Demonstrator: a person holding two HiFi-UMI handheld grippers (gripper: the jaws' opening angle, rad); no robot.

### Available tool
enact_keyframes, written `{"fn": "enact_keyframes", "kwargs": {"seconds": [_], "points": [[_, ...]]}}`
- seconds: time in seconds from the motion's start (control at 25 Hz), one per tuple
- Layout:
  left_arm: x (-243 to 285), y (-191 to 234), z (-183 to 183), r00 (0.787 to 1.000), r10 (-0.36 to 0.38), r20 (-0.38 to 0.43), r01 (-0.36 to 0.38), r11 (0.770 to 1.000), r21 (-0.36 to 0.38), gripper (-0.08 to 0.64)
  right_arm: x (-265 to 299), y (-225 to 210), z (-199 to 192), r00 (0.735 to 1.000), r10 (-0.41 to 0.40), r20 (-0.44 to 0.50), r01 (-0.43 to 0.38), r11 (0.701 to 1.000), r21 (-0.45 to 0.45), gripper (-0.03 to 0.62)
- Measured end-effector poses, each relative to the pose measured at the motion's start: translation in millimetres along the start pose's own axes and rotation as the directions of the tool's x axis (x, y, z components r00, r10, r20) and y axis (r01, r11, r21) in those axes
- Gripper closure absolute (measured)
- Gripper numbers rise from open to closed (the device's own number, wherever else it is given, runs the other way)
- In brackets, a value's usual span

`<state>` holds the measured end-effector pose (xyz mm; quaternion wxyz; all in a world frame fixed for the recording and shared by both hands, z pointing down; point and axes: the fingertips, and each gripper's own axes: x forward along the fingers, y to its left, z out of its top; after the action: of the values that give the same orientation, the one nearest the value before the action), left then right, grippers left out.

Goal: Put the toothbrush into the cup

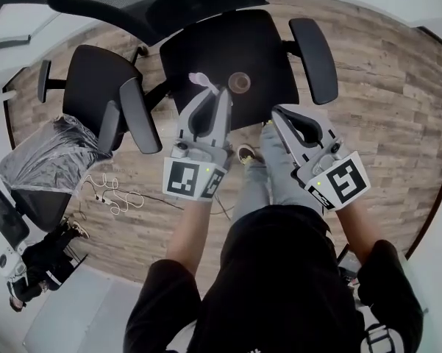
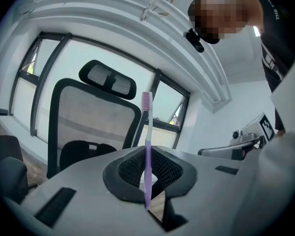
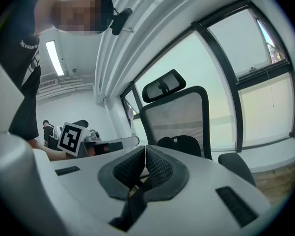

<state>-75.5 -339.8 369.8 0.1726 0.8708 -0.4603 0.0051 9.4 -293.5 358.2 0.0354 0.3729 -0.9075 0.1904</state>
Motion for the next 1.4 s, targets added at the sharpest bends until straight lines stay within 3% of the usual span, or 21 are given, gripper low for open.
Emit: {"fn": "enact_keyframes", "kwargs": {"seconds": [0.24,0.44,0.72,1.4], "points": [[41,28,-61,0.999,0.017,-0.051,-0.018,1.0,-0.015,0.512,24,-36,-51,0.998,0.015,-0.057,-0.011,0.998,0.069,0.572],[67,46,-118,0.995,0.032,-0.091,-0.028,0.999,0.039,0.512,45,-56,-95,0.994,0.055,-0.093,-0.047,0.995,0.086,0.572],[85,73,-194,0.987,0.063,-0.148,-0.051,0.995,0.088,0.512,63,-83,-149,0.992,0.04,-0.119,-0.021,0.987,0.159,0.572],[107,104,-306,0.966,0.079,-0.247,-0.052,0.992,0.113,0.512,66,-96,-232,0.98,0.039,-0.194,0.002,0.978,0.207,0.572]]}}
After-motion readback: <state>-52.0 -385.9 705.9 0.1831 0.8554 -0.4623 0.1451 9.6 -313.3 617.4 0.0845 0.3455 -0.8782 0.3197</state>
